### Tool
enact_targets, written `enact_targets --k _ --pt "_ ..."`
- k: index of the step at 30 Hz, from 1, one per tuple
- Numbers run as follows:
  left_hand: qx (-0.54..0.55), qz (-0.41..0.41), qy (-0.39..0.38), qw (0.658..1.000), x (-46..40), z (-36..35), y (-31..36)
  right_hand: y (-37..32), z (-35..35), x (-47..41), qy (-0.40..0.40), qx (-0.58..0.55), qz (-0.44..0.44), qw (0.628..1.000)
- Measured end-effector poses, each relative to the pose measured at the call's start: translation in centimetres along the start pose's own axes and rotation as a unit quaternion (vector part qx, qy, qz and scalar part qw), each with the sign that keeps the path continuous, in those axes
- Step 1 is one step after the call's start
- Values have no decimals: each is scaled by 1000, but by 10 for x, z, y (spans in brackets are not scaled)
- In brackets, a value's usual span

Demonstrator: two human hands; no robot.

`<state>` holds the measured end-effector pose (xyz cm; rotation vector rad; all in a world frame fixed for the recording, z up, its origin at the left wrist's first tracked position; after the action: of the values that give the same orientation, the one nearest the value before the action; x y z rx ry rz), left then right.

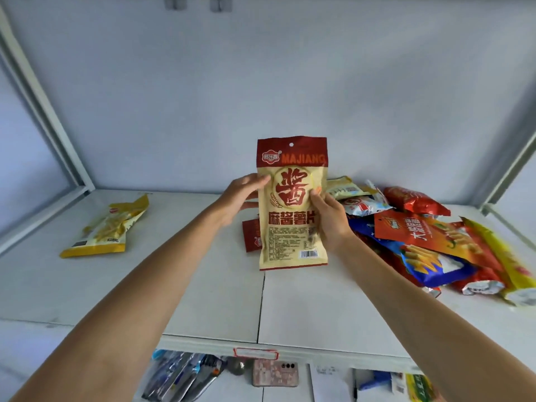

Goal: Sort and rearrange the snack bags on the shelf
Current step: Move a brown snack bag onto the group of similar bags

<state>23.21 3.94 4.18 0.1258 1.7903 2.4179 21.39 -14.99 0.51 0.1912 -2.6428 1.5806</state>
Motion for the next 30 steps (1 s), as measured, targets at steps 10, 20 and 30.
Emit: enact_targets --k 10,20,30 --pt "-26 -17 122 992 -1 3 18 -17 5 12 178 349 158 906" --pt "-6 26 267 963 -13 14 49 30 -60 26 136 603 133 775" --pt "13 -3 153 988 -9 34 62 2 -44 -7 109 250 123 954"
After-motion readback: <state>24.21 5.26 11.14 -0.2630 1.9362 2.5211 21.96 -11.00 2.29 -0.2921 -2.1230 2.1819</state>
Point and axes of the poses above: each hand's wrist, its own x-axis away from the middle knuckle, its own z-axis out of the back of the hand, y = z × x, the point moved 6 cm from there along -x, towards the middle knuckle, and after that the axes turned 7 degrees about -x, right-handed, at the moved point
